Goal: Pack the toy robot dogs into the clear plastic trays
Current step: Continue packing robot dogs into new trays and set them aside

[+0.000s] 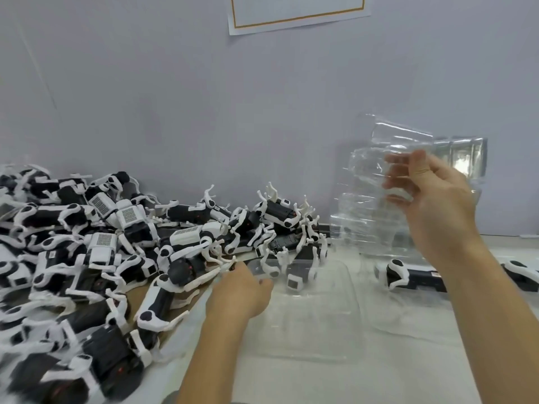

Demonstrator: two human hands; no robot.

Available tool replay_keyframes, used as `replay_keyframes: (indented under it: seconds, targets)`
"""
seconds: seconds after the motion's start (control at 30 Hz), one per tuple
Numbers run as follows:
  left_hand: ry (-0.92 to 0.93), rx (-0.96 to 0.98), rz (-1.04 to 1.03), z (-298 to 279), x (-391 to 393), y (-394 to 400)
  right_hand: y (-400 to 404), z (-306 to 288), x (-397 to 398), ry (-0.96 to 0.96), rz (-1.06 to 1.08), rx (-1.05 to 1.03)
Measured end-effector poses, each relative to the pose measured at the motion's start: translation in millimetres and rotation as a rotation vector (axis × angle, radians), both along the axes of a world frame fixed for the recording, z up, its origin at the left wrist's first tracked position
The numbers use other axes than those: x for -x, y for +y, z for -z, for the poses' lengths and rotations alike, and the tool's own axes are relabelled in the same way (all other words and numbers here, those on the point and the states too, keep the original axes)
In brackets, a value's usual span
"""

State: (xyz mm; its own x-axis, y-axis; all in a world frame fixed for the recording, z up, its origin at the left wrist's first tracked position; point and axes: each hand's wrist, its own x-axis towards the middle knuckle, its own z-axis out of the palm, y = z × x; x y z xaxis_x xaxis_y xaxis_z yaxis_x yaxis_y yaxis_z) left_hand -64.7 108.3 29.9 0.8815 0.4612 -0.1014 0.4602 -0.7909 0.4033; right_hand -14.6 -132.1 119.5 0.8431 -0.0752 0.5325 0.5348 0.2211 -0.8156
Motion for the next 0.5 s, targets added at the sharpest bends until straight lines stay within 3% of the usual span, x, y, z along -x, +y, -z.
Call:
replay_keyframes:
  seconds: [0.17,0.4,0.5]
  targets:
    - [-0.133,0.085,-0.048,9,-8,-4,8,0,2,-0.047,-0.005,0.202]
    - [-0.238,0.578,-0.057,12,-12,1,37,-23,11,-0.227,0.091,0.566]
    - [-0.258,0.663,-0.058,14,-14,2,45,-55,5,-0.338,0.206,0.737]
